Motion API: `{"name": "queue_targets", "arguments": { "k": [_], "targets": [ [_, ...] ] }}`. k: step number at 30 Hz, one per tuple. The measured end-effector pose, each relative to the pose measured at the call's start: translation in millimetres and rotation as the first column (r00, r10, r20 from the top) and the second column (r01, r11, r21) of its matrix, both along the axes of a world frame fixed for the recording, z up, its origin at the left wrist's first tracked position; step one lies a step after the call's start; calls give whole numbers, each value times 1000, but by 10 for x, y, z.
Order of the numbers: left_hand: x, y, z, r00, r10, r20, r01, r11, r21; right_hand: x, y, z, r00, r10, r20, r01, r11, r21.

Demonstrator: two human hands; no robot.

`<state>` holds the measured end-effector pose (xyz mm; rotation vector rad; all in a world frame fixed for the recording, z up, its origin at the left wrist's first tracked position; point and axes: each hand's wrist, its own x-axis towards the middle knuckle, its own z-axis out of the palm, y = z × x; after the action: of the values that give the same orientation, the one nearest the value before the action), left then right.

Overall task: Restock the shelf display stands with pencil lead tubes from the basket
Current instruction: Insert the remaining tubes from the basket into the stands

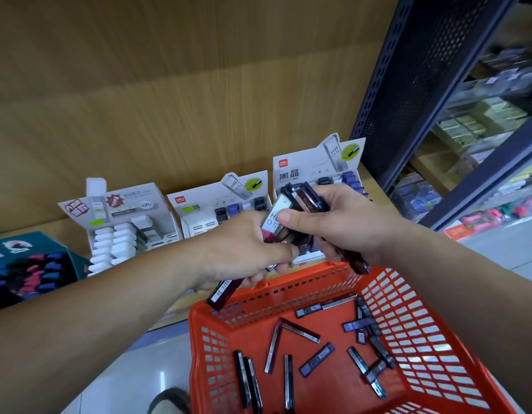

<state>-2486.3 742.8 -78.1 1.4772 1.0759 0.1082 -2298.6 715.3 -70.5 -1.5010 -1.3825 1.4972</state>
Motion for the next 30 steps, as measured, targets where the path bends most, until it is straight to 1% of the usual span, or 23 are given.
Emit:
{"name": "queue_targets", "arguments": {
  "k": [2,4,6,8,11,13,15,16,17,19,21,23,26,30],
  "targets": [
    [-16,23,-26,1000,-2,-3,2,1000,-10,4,-2,-21,996,-49,-73,44,996,-81],
    [-24,49,-55,1000,-5,2,5,1000,-28,48,11,-55,974,-168,-155,143,977,-158],
    [-30,66,-92,1000,-21,-4,20,999,-31,159,30,-87,928,-300,-220,255,943,-213],
    [-37,79,-143,1000,-11,-8,11,999,-39,291,41,-136,883,-376,-280,315,918,-241],
    [-43,89,-197,998,48,45,-42,991,-130,420,34,-236,827,-459,-326,387,884,-263],
    [-62,101,-205,999,44,27,-40,990,-136,437,22,-270,817,-466,-340,399,882,-250],
    [-85,104,-206,998,48,-40,-52,993,-102,451,7,-270,831,-428,-355,373,902,-217],
    [-101,110,-214,994,94,-53,-100,989,-109,462,4,-269,839,-409,-359,359,912,-200],
    [-113,127,-220,985,170,-36,-173,976,-130,483,-2,-271,848,-393,-355,349,919,-185],
    [-90,165,-205,938,344,40,-332,927,-174,513,-29,-282,882,-361,-305,322,931,-171],
    [24,177,-169,890,443,106,-416,885,-209,501,-79,-295,910,-330,-251,294,941,-171],
    [195,116,-112,894,435,108,-409,891,-198,451,-119,-312,912,-329,-246,295,941,-165],
    [423,9,-109,938,321,129,-296,938,-183,412,-158,-318,881,-388,-270,359,921,-150],
    [530,-6,-121,956,241,165,-232,970,-71,498,-170,-314,818,-505,-275,480,863,-155]
  ]
}}
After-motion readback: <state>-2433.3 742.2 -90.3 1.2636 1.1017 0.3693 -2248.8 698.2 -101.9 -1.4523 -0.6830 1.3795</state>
